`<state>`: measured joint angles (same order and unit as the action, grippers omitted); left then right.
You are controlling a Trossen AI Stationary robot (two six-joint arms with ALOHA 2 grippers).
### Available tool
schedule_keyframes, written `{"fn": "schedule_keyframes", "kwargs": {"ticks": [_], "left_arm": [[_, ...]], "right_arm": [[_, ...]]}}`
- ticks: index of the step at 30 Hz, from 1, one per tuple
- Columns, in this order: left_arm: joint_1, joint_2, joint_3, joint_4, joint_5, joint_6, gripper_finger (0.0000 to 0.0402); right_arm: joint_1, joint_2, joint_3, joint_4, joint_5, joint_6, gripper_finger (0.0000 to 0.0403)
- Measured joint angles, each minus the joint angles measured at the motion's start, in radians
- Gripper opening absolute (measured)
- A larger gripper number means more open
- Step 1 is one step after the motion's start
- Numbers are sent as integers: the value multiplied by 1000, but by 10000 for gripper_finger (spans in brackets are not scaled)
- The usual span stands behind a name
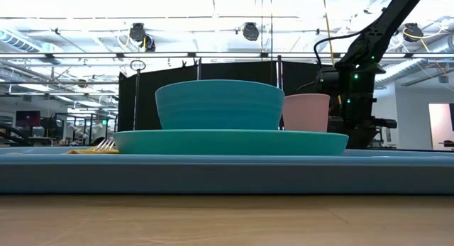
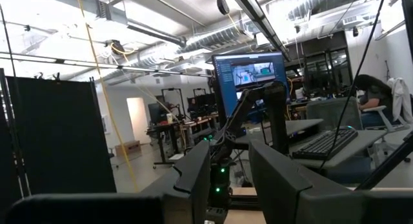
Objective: Set up tray
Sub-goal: Put the spoon on top of the yellow napkin beside the fork
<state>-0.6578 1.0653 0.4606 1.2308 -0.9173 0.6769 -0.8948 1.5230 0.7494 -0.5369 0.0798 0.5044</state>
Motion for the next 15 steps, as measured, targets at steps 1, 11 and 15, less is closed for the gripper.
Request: {"fn": "schedule_keyframes", "kwargs": {"ticks": [1,11,15], "left_arm": [[0,0,0,0,0,0,113],[0,0,0,0,0,0,113],[0,0,0,0,0,0,113]], "right_arm": [[0,0,0,0,0,-2,81],[0,2,-2,4,-4,-45,11],[0,2,-3,21,-4,-51,9]]}}
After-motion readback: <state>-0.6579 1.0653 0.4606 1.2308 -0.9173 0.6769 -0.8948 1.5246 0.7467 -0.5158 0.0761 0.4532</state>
